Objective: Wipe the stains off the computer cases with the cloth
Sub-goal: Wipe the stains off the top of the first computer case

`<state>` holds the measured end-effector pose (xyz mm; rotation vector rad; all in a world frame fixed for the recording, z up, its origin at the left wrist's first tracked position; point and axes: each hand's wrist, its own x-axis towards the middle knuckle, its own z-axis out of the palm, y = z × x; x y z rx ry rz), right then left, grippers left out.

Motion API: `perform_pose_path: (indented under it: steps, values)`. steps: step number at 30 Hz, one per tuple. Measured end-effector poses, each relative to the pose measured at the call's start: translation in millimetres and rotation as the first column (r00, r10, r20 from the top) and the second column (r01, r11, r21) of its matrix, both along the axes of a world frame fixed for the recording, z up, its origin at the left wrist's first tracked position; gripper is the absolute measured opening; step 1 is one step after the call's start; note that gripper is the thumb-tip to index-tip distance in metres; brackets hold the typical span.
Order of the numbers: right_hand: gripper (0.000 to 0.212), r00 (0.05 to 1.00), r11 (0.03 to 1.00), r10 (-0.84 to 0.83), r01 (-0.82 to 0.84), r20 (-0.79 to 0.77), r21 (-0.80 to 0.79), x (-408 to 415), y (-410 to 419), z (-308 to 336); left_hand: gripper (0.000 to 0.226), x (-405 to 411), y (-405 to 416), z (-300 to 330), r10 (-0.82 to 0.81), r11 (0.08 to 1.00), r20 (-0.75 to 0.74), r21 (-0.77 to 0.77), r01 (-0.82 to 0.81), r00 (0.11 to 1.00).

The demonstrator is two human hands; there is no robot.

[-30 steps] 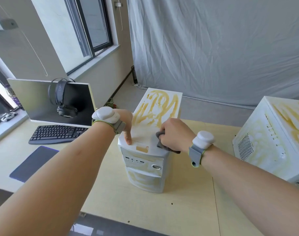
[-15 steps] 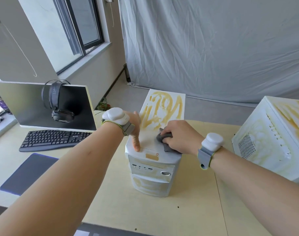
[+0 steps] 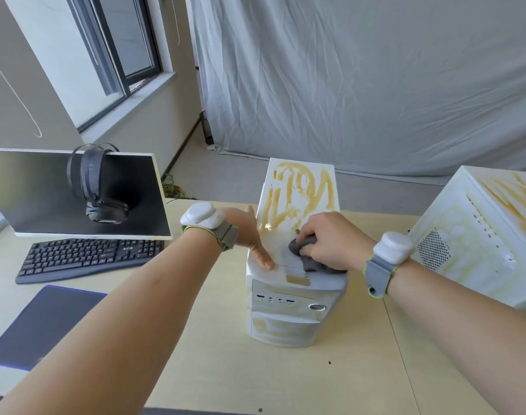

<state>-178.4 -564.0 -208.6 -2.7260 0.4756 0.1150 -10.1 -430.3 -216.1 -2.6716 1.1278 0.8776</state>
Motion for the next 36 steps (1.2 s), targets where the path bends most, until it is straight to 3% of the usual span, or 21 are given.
perform_pose_path:
  steps: [5, 7, 12, 15, 17, 20, 23, 27, 30, 33, 36]
  values:
    - [0.017, 0.971, 0.966, -0.222, 0.231, 0.085, -0.119, 35, 13, -1, 0.142, -2, 7, 4, -0.024, 0.996, -0.029, -0.084, 0.022, 0.999]
    - [0.018, 0.972, 0.955, -0.230, 0.234, 0.047, -0.180, 36, 21, -3, 0.126, -8, 9, 4, -0.034, 0.991, -0.038, -0.134, 0.029, 0.999]
    - [0.013, 0.980, 0.985, -0.169, 0.163, -0.107, -0.058, 33, 30, 14, 0.120, -6, 24, -6, 0.023, 0.970, -0.118, -0.236, -0.051, 0.993]
    - [0.013, 0.975, 0.972, -0.200, 0.210, 0.100, -0.104, 51, 36, 16, 0.123, -3, 30, -13, 0.053, 0.963, -0.153, -0.253, -0.091, 0.987]
    - [0.009, 0.960, 0.980, -0.178, 0.193, 0.216, -0.051, 65, 48, 10, 0.126, -1, 32, -17, 0.033, 0.962, -0.191, -0.259, -0.082, 0.981]
    - [0.017, 0.985, 0.996, -0.076, 0.081, 0.153, -0.029, 77, 64, -11, 0.117, 0, 32, -20, -0.040, 0.948, -0.237, -0.315, -0.037, 0.971]
    - [0.016, 0.992, 0.992, -0.074, 0.083, 0.103, -0.093, 62, 57, -12, 0.106, -1, 34, -14, -0.028, 0.960, -0.202, -0.279, -0.030, 0.979]
    - [0.017, 0.969, 0.961, -0.227, 0.208, -0.092, -0.180, 29, 32, 9, 0.112, 1, 34, -15, 0.007, 0.965, -0.196, -0.257, -0.058, 0.980]
    - [0.013, 0.936, 0.924, -0.322, 0.279, -0.142, -0.261, 31, 26, 20, 0.111, 2, 34, -17, 0.000, 0.958, -0.196, -0.283, -0.056, 0.981]
    - [0.015, 0.963, 0.946, -0.269, 0.262, -0.014, -0.189, 49, 49, 5, 0.117, 2, 32, -20, 0.001, 0.950, -0.200, -0.306, -0.063, 0.980]
    - [0.020, 0.979, 0.987, -0.133, 0.145, 0.157, -0.067, 63, 79, -13, 0.097, 1, 31, -18, -0.063, 0.956, -0.173, -0.292, 0.010, 0.983]
